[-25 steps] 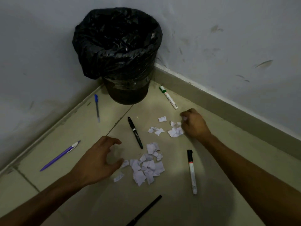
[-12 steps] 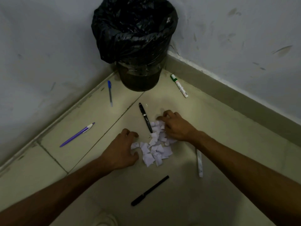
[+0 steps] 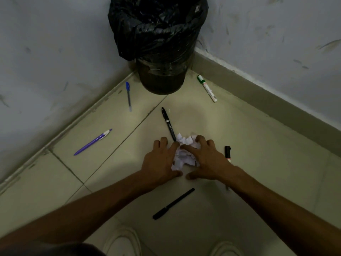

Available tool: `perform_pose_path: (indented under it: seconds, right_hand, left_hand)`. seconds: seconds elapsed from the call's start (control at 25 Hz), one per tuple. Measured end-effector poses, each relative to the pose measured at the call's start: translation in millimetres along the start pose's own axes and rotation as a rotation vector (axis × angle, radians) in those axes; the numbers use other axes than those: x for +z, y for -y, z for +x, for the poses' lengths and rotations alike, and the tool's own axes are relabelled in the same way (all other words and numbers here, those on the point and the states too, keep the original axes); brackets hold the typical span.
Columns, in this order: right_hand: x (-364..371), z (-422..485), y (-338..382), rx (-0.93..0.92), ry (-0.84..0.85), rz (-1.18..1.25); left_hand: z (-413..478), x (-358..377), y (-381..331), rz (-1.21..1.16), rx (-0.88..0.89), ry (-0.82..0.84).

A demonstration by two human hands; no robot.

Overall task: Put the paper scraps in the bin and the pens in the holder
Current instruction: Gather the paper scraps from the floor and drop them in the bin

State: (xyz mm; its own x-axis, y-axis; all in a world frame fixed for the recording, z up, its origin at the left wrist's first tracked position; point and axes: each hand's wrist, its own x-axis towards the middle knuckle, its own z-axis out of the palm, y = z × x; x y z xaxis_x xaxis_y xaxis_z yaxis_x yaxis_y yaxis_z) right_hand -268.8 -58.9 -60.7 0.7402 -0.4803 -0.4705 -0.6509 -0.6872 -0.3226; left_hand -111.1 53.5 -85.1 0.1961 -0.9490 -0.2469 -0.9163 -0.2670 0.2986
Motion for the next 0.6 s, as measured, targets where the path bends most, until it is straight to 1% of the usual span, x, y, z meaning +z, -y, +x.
perform_pose_path:
  seconds: [0.08, 0.16, 0.28, 0.4, 0.48, 0.6]
  right_hand:
    - [7, 10, 0, -0.004, -0.084, 0.041]
    - [12, 18, 3, -0.026, -0.127, 0.126]
    - [20, 22, 11, -0.097, -0.201, 0.176]
    - [15, 24, 8, -0.096, -0.267, 0.275]
    - [8, 22, 2, -0.038, -0.303, 0.412]
    - [1, 15, -2, 0.116, -0.349, 0.707]
  left_hand:
    - [-1, -1, 5, -0.023, 0.025, -0.057]
    - [-2, -2, 7, -0.008, 0.043, -0.085]
    - [-5, -1, 11, -0.034, 0.058, -0.071]
    - [-4, 1, 21, -0.159, 0.072, -0.05]
    - [-3, -2, 29, -0.295, 0.031, -0.051]
    - [-4, -14, 34, -0.5, 0.004, -0.163]
